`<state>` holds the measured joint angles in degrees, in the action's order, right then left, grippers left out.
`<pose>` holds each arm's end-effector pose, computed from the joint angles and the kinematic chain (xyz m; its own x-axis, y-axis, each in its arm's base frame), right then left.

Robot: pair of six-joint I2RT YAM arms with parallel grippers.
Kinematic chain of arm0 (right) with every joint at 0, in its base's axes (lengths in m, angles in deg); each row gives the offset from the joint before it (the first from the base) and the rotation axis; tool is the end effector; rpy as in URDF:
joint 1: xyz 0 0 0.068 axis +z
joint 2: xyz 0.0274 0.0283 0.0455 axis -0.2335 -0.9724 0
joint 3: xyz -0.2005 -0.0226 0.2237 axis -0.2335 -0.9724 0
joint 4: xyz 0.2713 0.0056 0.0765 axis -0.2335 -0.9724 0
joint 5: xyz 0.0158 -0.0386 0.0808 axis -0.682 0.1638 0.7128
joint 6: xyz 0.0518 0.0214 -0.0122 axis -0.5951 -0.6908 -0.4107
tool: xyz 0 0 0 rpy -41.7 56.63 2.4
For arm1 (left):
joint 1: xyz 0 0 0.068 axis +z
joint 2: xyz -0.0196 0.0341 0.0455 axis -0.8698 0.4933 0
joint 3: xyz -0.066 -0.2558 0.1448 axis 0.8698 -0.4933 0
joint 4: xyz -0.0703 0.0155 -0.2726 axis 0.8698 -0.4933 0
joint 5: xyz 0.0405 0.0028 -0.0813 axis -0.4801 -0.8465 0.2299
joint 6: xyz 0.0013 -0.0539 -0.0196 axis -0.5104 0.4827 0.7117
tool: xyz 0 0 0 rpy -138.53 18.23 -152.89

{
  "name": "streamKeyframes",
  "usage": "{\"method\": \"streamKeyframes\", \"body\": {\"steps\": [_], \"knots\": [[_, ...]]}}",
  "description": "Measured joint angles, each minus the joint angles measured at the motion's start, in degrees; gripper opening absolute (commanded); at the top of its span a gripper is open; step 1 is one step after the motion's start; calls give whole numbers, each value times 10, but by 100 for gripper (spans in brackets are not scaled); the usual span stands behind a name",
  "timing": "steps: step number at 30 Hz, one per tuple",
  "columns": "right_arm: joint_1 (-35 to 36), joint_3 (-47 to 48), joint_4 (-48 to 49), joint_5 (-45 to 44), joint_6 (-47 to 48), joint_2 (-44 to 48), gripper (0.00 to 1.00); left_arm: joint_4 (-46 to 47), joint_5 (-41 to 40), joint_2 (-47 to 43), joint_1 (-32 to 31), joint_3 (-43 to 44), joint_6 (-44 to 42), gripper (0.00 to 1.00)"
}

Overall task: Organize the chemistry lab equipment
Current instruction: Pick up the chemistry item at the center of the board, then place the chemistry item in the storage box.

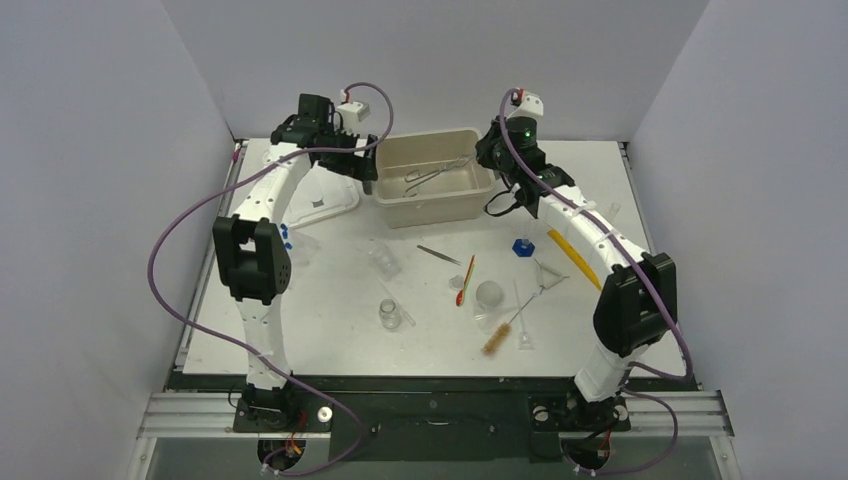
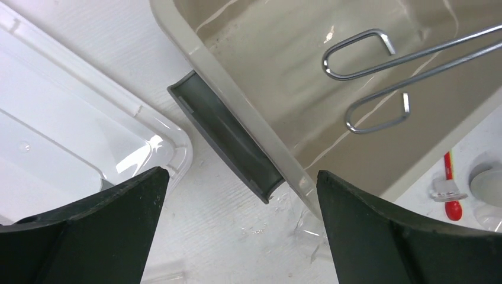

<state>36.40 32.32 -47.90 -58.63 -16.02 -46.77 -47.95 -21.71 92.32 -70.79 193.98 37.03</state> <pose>0.4023 0.1665 0.3784 -0.4060 0.3849 -0.8289 -0.1292 0.8737 0.4690 0.5077 -0.1077 0.3117 -0.6816 0.2646 -0.6822 0.5055 0.8444 -0.1775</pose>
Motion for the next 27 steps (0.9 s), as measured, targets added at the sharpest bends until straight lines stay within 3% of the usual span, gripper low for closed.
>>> {"method": "streamKeyframes", "body": {"steps": [15, 27], "knots": [[16, 130, -6, -36, 13, -169, 0, 15, 5, -27, 3, -28, 38, 97], [38, 133, -14, -74, 11, -224, 0, 23, -5, -27, -2, -63, 22, 97]]}}
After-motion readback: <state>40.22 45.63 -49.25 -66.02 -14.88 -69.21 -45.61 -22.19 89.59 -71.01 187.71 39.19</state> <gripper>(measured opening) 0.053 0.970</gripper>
